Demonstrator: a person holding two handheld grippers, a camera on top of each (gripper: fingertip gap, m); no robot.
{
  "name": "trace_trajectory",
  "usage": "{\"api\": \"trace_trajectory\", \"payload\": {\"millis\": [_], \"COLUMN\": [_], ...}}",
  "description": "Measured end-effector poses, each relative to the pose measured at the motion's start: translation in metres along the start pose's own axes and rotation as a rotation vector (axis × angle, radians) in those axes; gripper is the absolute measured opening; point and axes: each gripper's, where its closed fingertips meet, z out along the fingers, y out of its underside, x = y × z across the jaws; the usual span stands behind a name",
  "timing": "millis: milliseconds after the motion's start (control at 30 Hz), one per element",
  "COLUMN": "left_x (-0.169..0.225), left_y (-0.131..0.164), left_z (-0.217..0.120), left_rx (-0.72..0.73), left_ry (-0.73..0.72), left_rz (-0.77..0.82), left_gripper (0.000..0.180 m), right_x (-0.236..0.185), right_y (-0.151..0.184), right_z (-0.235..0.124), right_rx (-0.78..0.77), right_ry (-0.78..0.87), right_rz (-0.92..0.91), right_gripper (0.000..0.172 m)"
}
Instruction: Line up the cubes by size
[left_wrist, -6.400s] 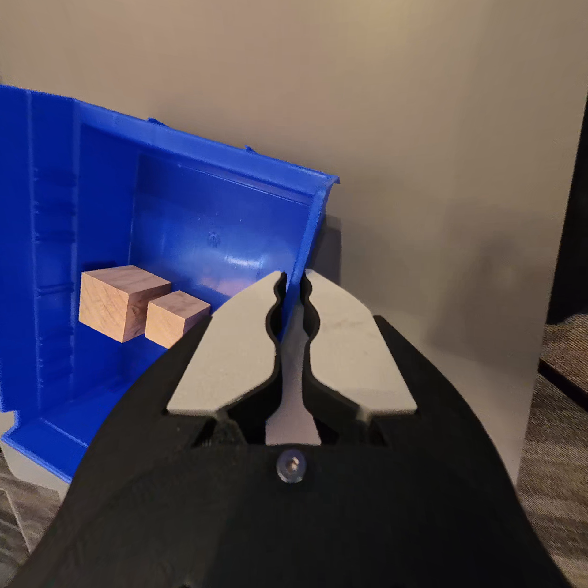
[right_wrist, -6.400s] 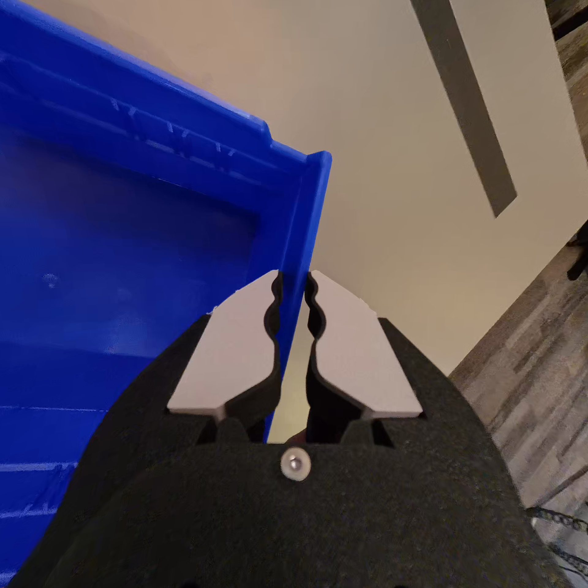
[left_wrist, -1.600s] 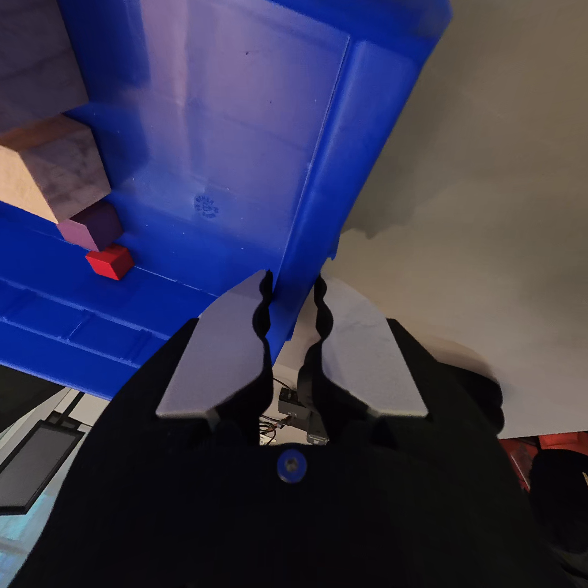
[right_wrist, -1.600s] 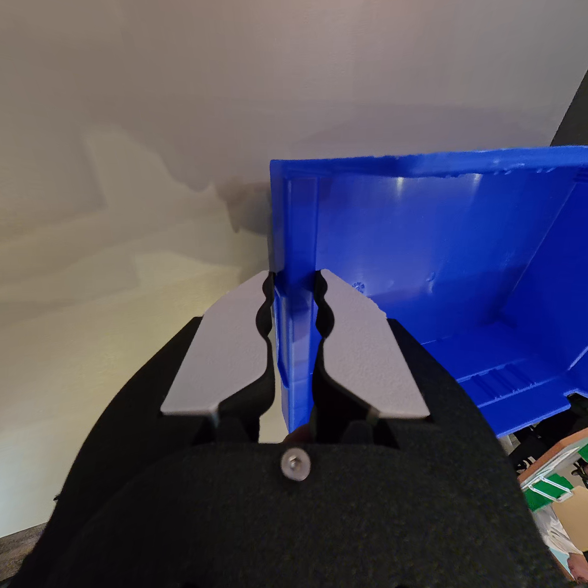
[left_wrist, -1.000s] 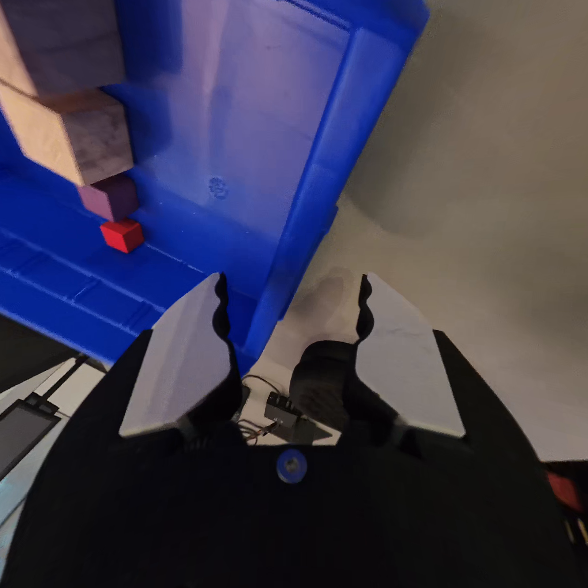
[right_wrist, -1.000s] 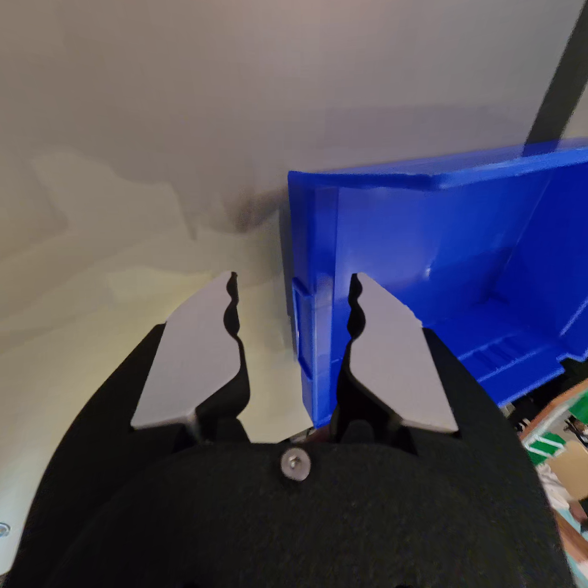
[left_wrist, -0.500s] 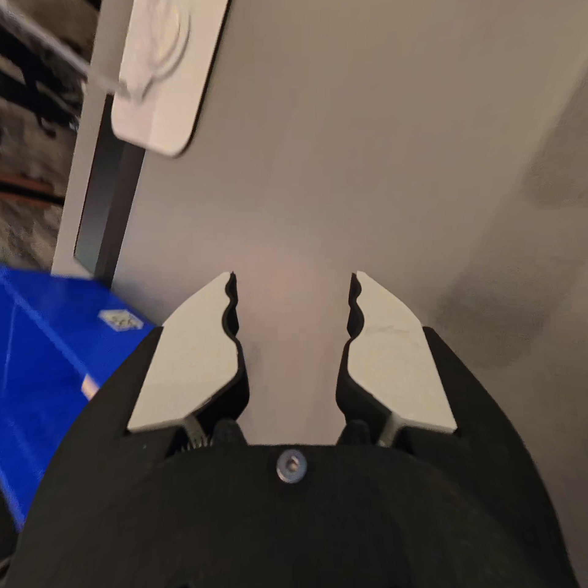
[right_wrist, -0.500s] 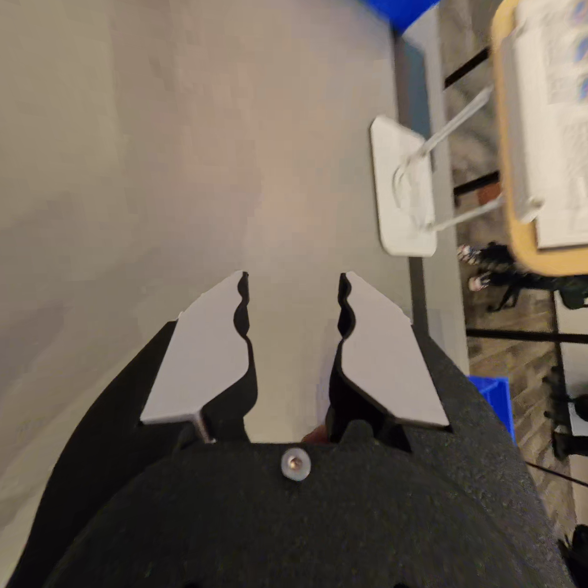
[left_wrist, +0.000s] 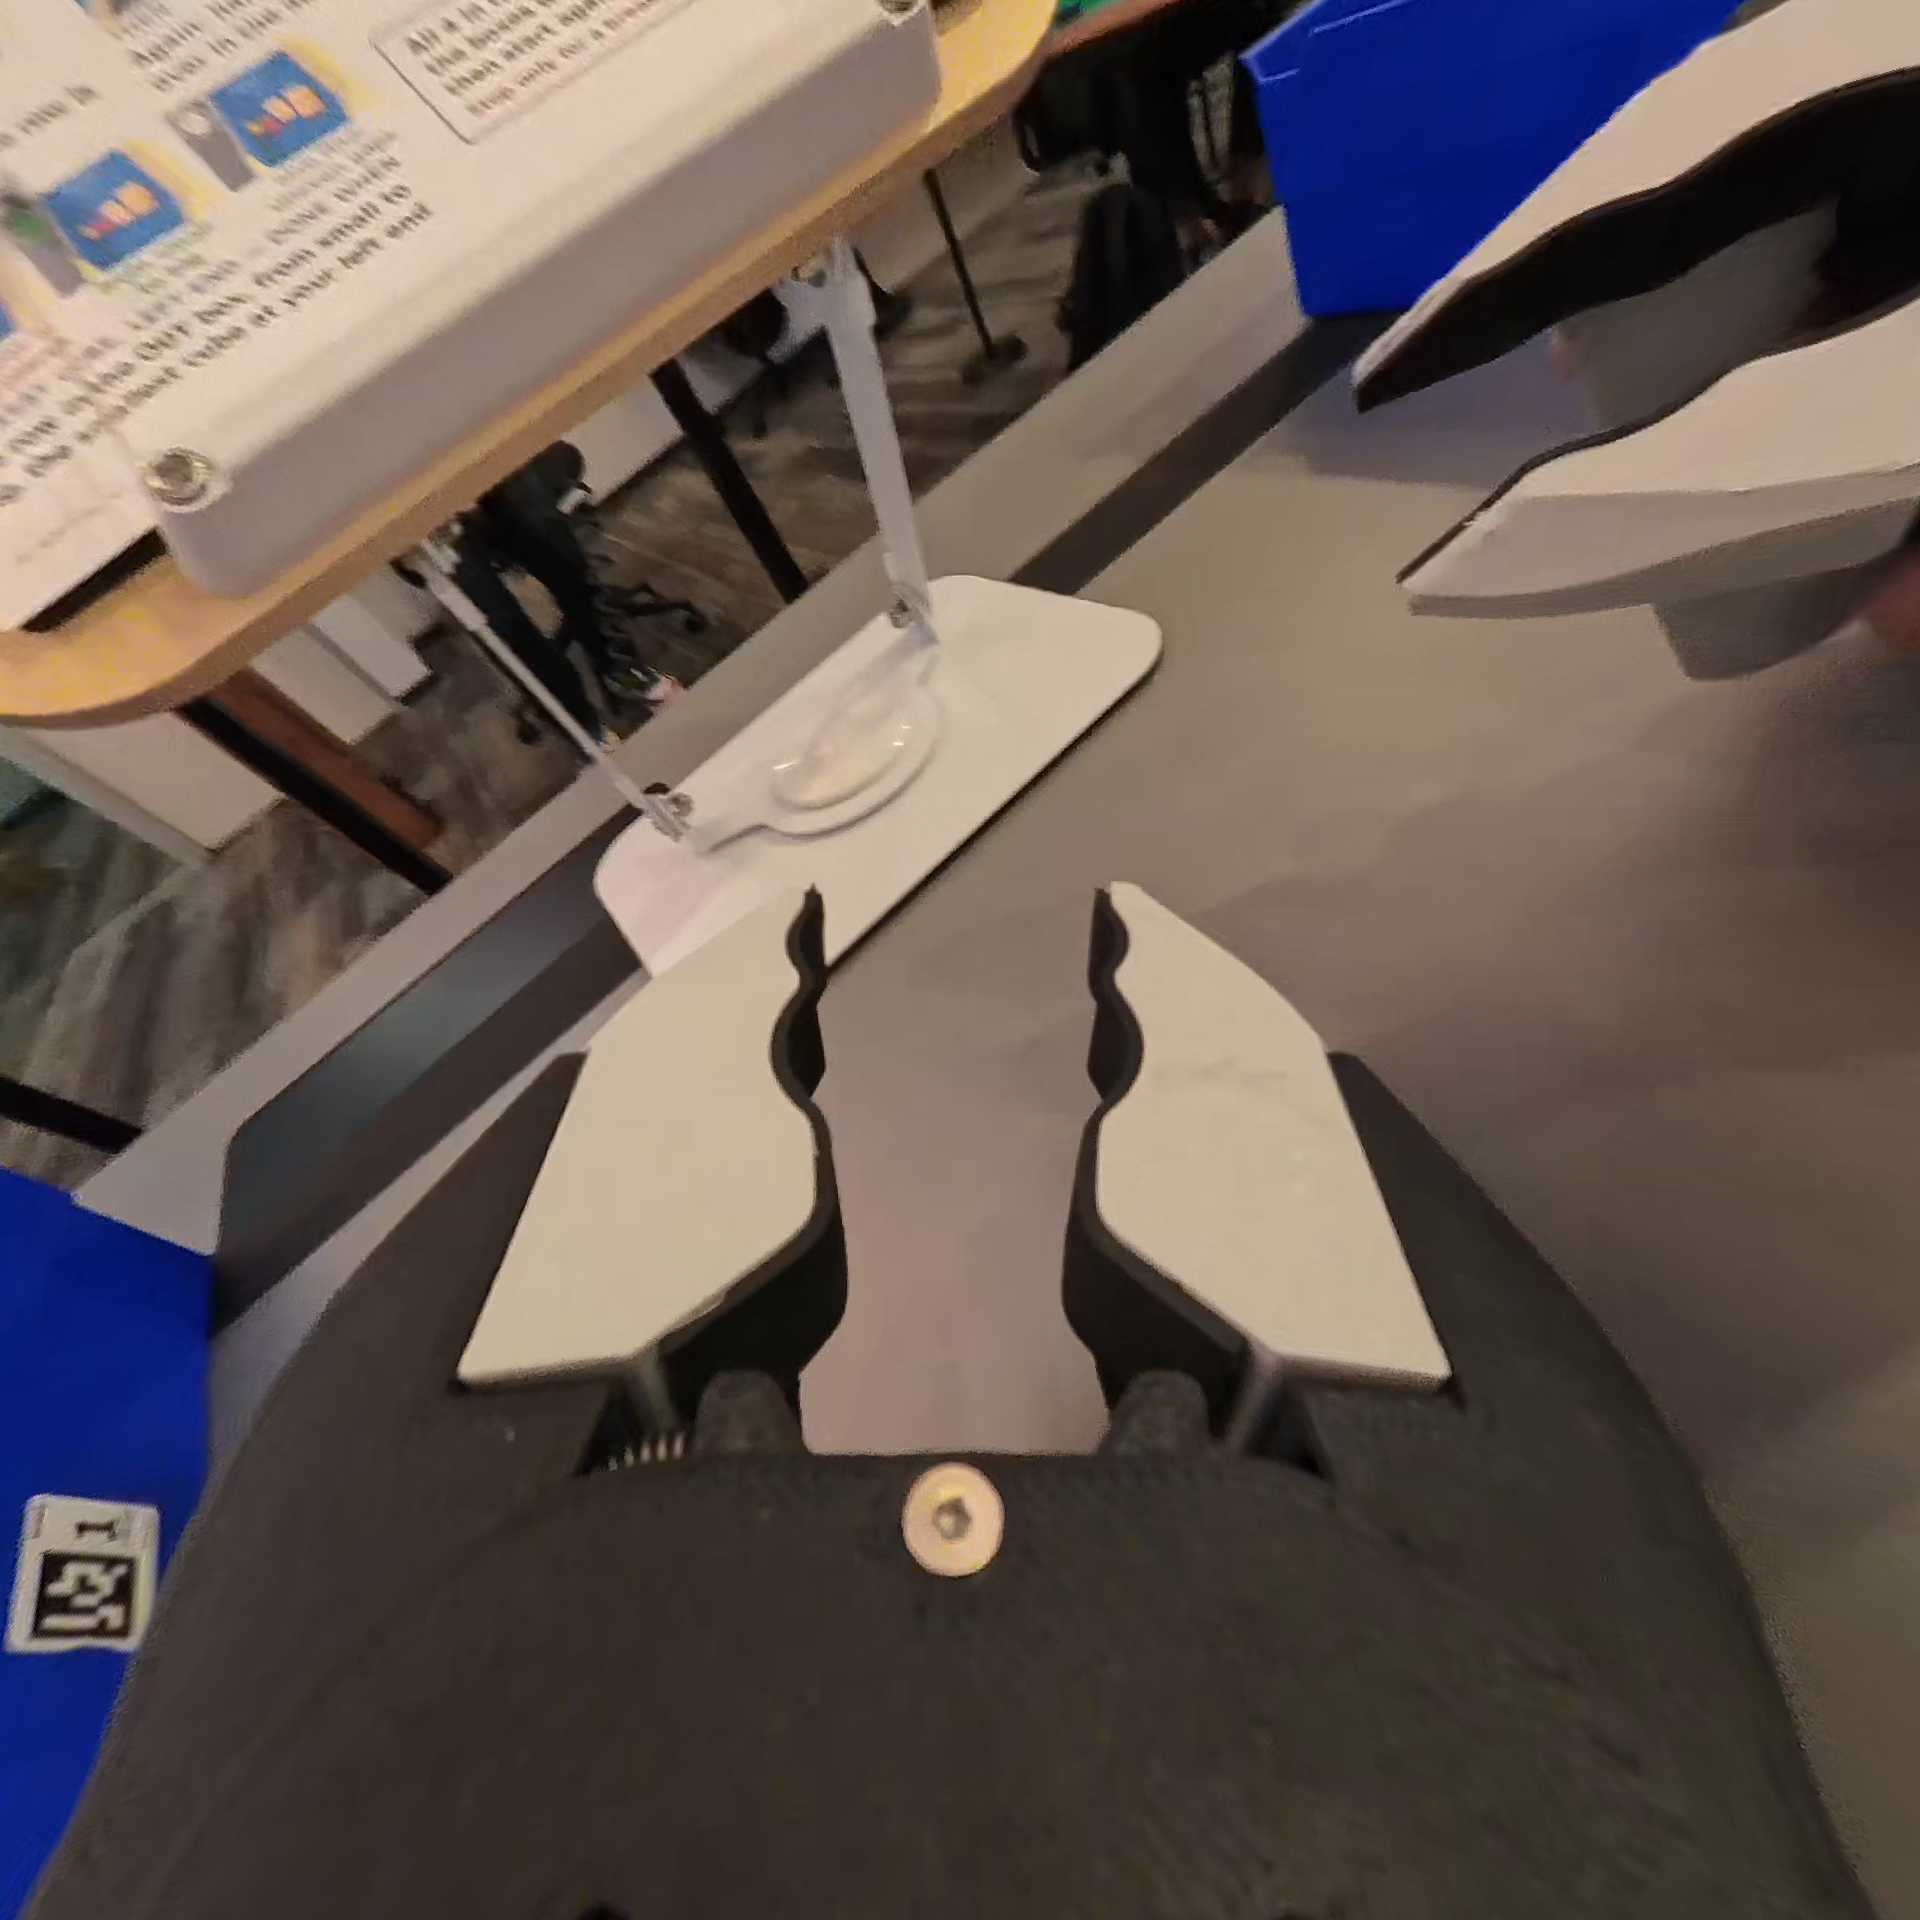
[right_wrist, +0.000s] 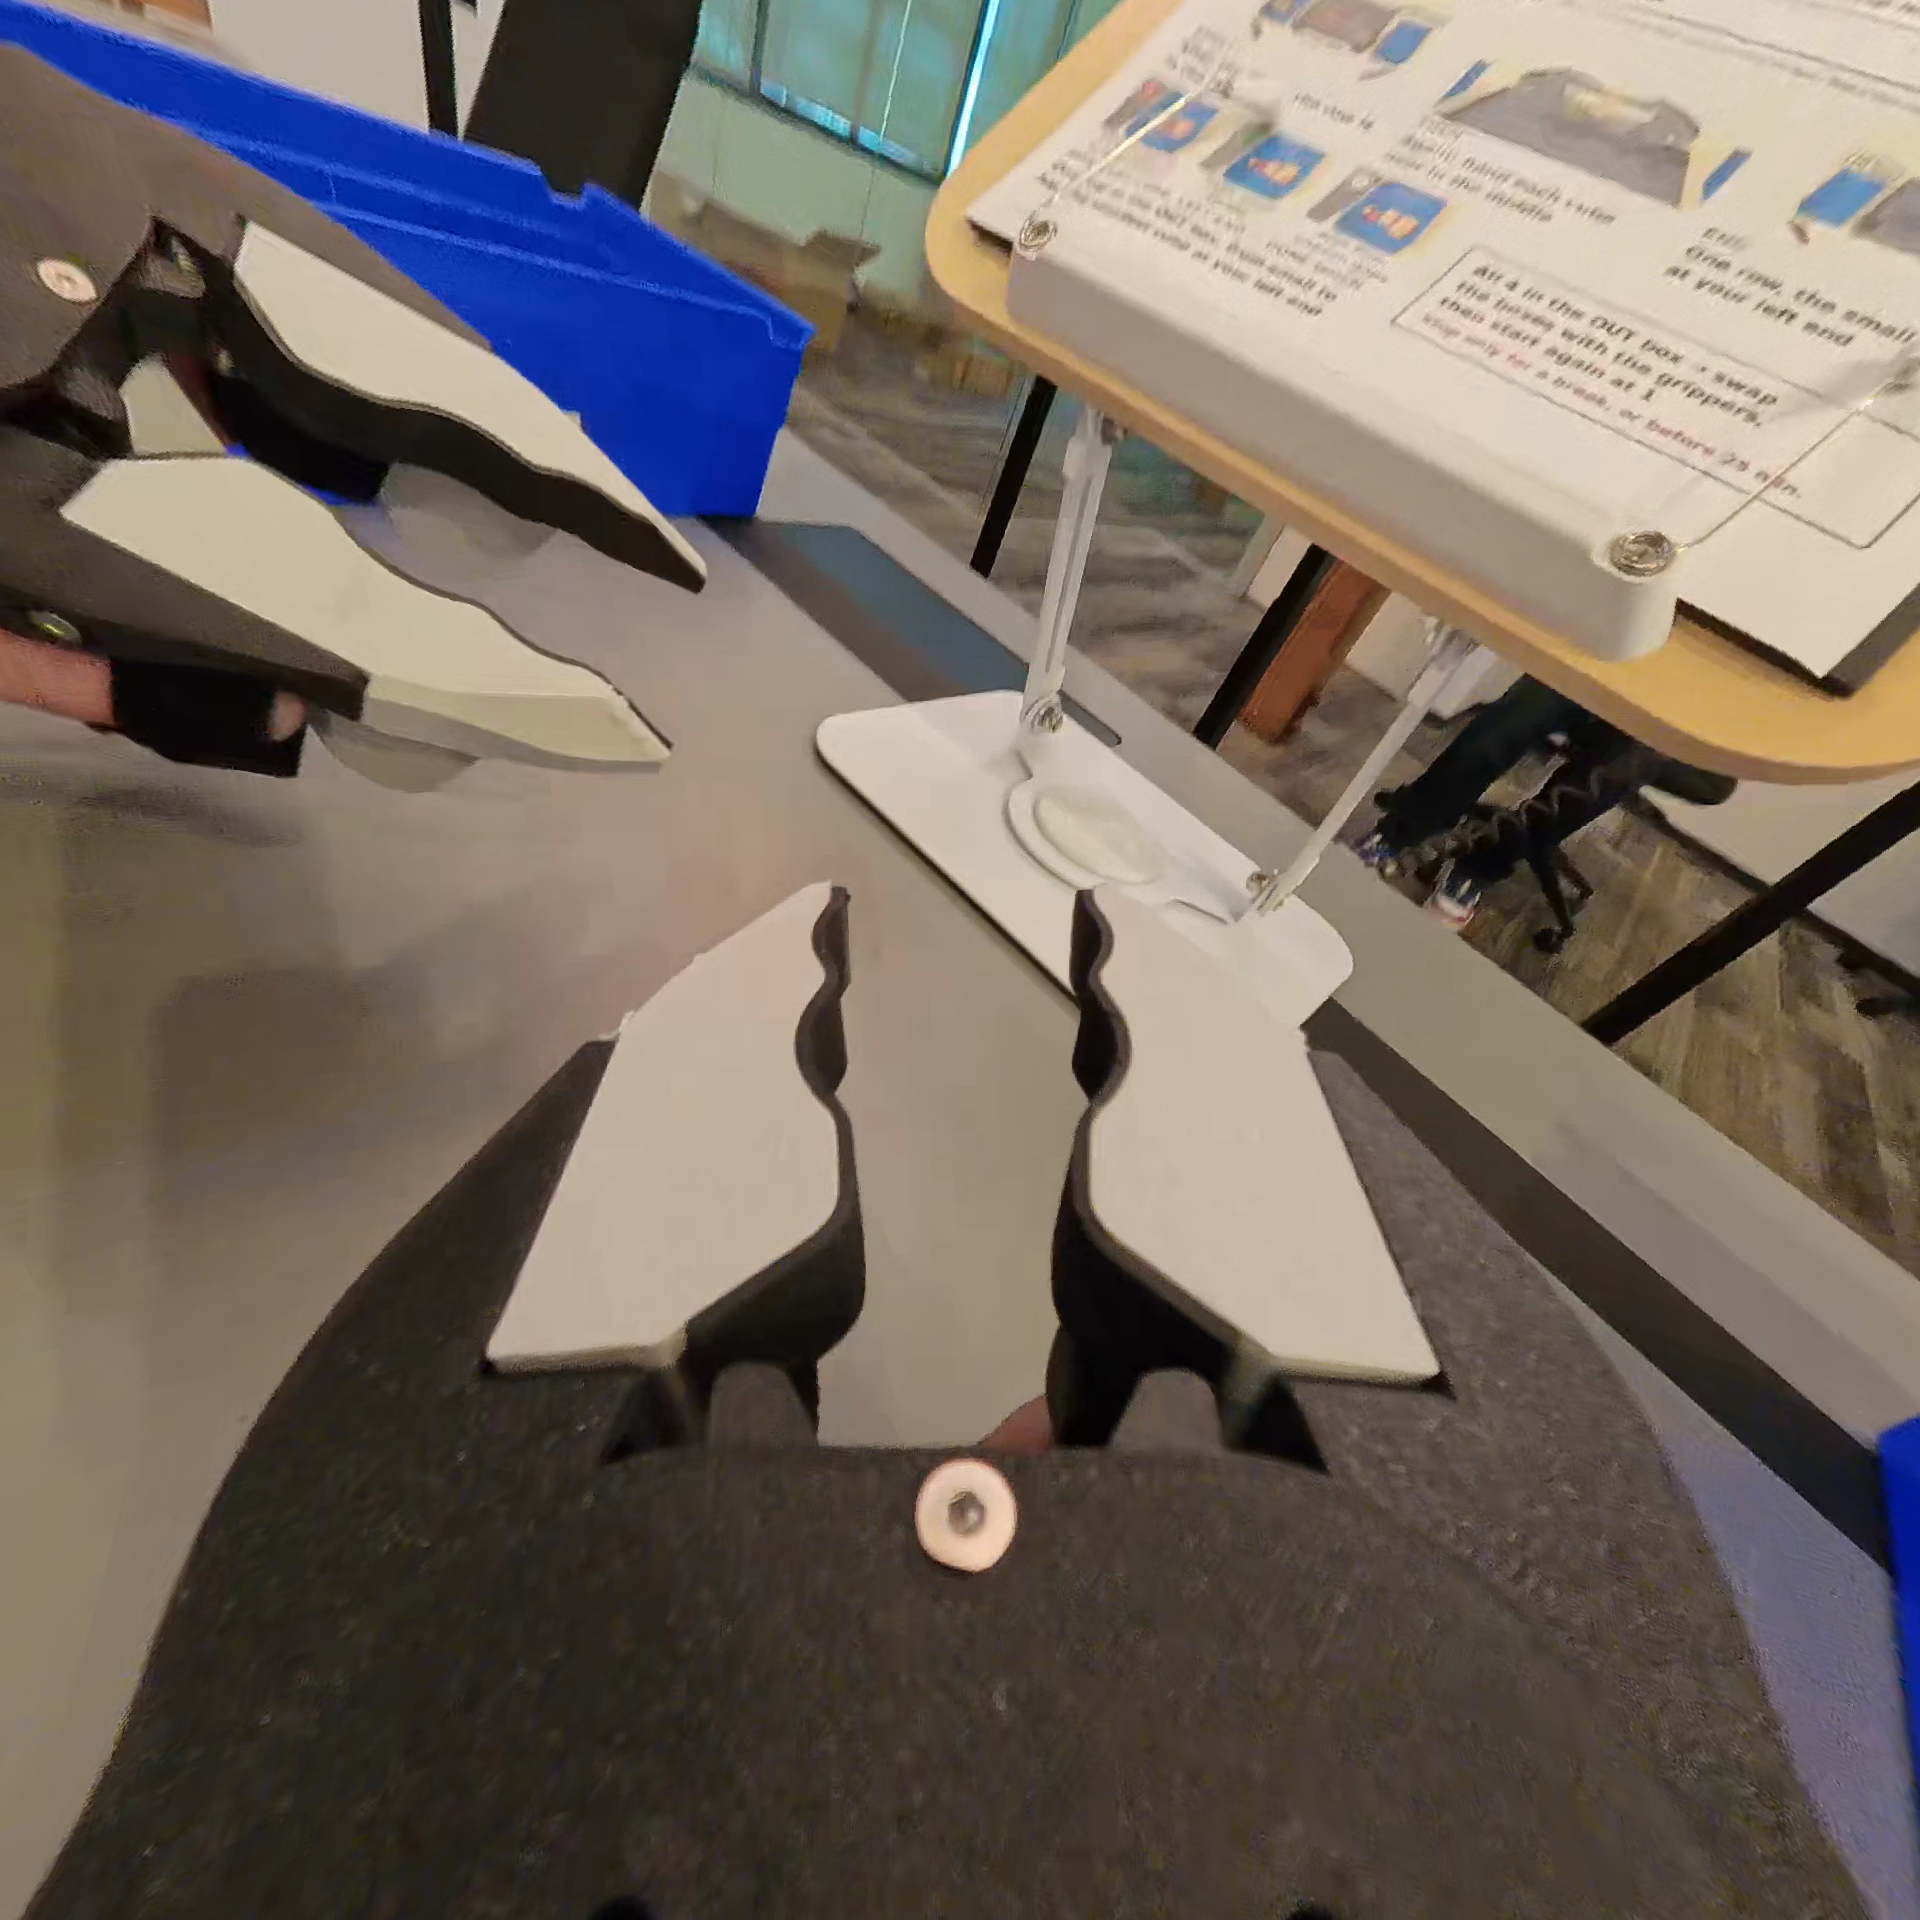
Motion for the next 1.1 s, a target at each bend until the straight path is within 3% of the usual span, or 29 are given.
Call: {"api": "trace_trajectory", "payload": {"millis": [133,233,867,967,1100], "left_x": [-0.001,0.000,0.005,0.003,-0.018], "left_y": [0.011,0.019,0.024,0.019,-0.005], "left_z": [0.000,0.000,0.005,0.001,-0.027], "left_rx": [-0.022,-0.050,-0.063,-0.036,0.019], "left_ry": [-0.010,0.001,0.034,0.033,-0.027], "left_rz": [0.101,0.077,0.089,0.073,0.183], "left_gripper": [0.043,0.042,0.040,0.041,0.039], "right_x": [-0.016,-0.026,-0.033,-0.032,-0.031], "right_y": [0.007,0.009,0.018,0.020,0.019], "right_z": [0.004,0.002,0.006,0.007,0.006], "right_rx": [0.008,0.013,-0.023,-0.033,-0.027], "right_ry": [-0.011,-0.024,-0.030,-0.035,-0.037], "right_rz": [-0.129,-0.211,-0.304,-0.307,-0.304], "right_gripper": [0.039,0.037,0.036,0.036,0.036]}}
